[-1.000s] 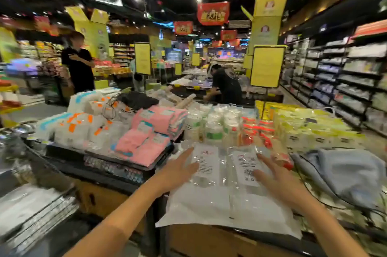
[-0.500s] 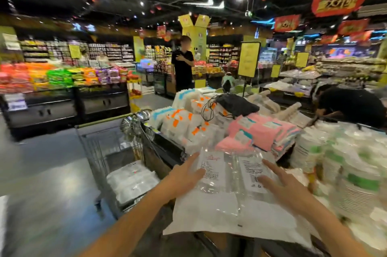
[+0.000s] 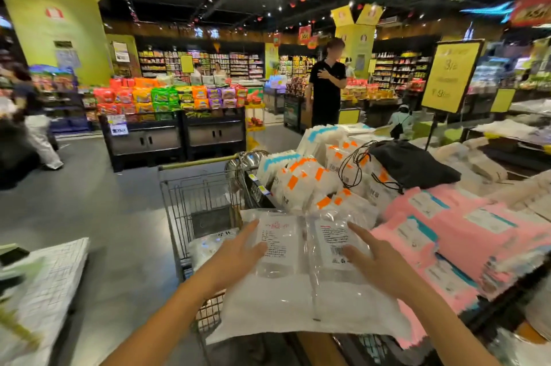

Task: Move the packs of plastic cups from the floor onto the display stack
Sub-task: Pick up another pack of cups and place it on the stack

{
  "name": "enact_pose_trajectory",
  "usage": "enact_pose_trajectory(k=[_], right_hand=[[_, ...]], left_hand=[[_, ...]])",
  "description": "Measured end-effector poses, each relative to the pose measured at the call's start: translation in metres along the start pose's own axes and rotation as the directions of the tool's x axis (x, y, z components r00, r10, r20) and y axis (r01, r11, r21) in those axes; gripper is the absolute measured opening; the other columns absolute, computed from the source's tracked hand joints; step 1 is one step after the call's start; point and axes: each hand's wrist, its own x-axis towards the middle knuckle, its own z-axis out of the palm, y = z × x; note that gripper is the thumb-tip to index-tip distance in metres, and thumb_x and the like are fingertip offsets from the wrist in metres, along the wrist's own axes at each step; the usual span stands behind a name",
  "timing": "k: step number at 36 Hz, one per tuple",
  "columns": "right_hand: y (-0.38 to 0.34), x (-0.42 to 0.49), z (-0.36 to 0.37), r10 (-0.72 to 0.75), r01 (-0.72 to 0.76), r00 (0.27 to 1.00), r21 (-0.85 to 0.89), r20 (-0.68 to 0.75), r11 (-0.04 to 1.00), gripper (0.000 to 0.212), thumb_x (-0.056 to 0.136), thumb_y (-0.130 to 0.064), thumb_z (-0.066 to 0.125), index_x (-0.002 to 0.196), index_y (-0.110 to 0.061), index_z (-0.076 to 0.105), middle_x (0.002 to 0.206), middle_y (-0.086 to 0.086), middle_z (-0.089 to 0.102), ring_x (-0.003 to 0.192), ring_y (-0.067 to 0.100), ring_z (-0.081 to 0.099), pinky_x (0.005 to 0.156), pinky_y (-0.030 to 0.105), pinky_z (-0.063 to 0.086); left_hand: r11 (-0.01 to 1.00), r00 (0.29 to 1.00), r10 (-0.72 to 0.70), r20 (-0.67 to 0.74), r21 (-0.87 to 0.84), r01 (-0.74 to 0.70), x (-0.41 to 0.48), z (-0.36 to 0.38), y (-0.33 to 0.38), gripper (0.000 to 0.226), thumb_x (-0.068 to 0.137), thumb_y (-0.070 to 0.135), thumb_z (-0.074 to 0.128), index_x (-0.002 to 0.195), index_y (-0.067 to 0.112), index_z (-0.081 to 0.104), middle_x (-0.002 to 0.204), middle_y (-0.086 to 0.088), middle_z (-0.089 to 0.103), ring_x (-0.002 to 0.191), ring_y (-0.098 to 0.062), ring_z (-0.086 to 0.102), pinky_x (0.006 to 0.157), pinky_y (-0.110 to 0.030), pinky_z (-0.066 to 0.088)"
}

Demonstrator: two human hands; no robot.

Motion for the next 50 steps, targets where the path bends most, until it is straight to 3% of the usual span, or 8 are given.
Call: enact_pose_trajectory(k=[10,16,20,27,30,37,40,50], right_hand=[[-0.021,0.133,0.026,-0.153,0.151,0.982,0.022,0.115,0.988,0.058,0.097,-0.057,0.045,0.150,-0.049,0.025,0.075,-0.005,0.044,0.040,0.000,0.051,0.046,0.015,0.038],[-0.053,0.214,0.066,-0.193,0.191,0.966,0.028,0.170,0.981,0.061,0.095,-0.058,0.046,0.151,-0.046,0.026,0.106,0.000,0.062,0.085,0.008,0.061,0.070,0.019,0.039],[-0.079,0.274,0.100,-0.202,0.204,0.965,0.005,0.169,0.979,0.068,0.087,-0.071,0.040,0.150,-0.048,0.027,0.084,0.000,0.063,0.070,0.011,0.061,0.069,0.027,0.046],[-0.131,0.359,0.154,-0.218,0.211,0.961,0.058,0.171,0.976,0.068,0.089,-0.064,0.049,0.151,-0.044,0.030,0.133,-0.002,0.059,0.112,0.009,0.054,0.092,0.026,0.040],[-0.136,0.393,0.178,-0.212,0.211,0.966,0.023,0.150,0.977,0.065,0.090,-0.065,0.050,0.149,-0.052,0.027,0.158,0.003,0.034,0.142,0.023,0.035,0.115,0.043,0.030],[-0.142,0.459,0.222,-0.180,0.200,0.961,-0.078,0.211,0.977,0.063,0.096,-0.052,0.050,0.153,-0.041,0.026,0.153,0.007,0.041,0.136,0.024,0.043,0.102,0.031,0.033],[-0.134,0.495,0.245,-0.172,0.196,0.954,-0.077,0.247,0.978,0.069,0.091,-0.061,0.048,0.153,-0.042,0.025,0.112,0.009,0.064,0.108,0.019,0.060,0.079,0.022,0.037],[-0.088,0.627,0.349,-0.155,0.140,0.918,0.068,0.366,0.988,0.065,0.091,-0.064,0.049,0.148,-0.058,0.019,0.123,0.006,0.056,0.112,0.018,0.056,0.096,0.034,0.045]], left_hand=[[0.995,0.983,-0.067,-0.174,-0.078,0.054,0.066,-0.041,-0.033,0.064,0.100,0.049,0.046,0.154,0.046,0.014,0.141,0.022,0.043,0.128,-0.006,0.048,0.111,-0.033,0.037],[0.993,0.969,-0.092,-0.228,-0.091,0.073,0.117,-0.089,-0.077,0.059,0.101,0.044,0.048,0.151,0.048,0.017,0.130,0.023,0.048,0.094,0.014,0.054,0.073,-0.003,0.041],[0.991,0.960,-0.099,-0.262,-0.116,0.070,0.153,-0.133,-0.110,0.061,0.098,0.047,0.051,0.148,0.055,0.018,0.139,0.017,0.052,0.119,-0.004,0.055,0.105,-0.027,0.045],[0.990,0.949,-0.123,-0.292,-0.102,0.098,0.211,-0.201,-0.157,0.064,0.098,0.045,0.052,0.153,0.045,0.020,0.140,0.021,0.043,0.128,-0.001,0.042,0.106,-0.020,0.033],[0.989,0.944,-0.140,-0.298,-0.083,0.121,0.239,-0.220,-0.187,0.075,0.082,0.071,0.048,0.149,0.057,0.016,0.156,0.016,0.033,0.142,-0.010,0.034,0.117,-0.038,0.031],[0.974,0.945,-0.203,-0.256,-0.151,0.168,0.305,-0.236,-0.246,0.074,0.075,0.081,0.048,0.139,0.074,0.013,0.155,0.012,0.038,0.145,-0.016,0.030,0.116,-0.050,0.033],[0.964,0.943,-0.239,-0.233,-0.178,0.200,0.331,-0.238,-0.267,0.076,0.073,0.085,0.048,0.138,0.075,0.010,0.155,0.024,0.025,0.151,-0.016,0.014,0.119,-0.054,0.024],[0.932,0.910,-0.351,-0.221,-0.178,0.316,0.437,-0.237,-0.339,0.068,0.098,0.048,0.050,0.150,0.059,0.006,0.142,0.035,0.033,0.144,-0.010,0.030,0.120,-0.044,0.027]])
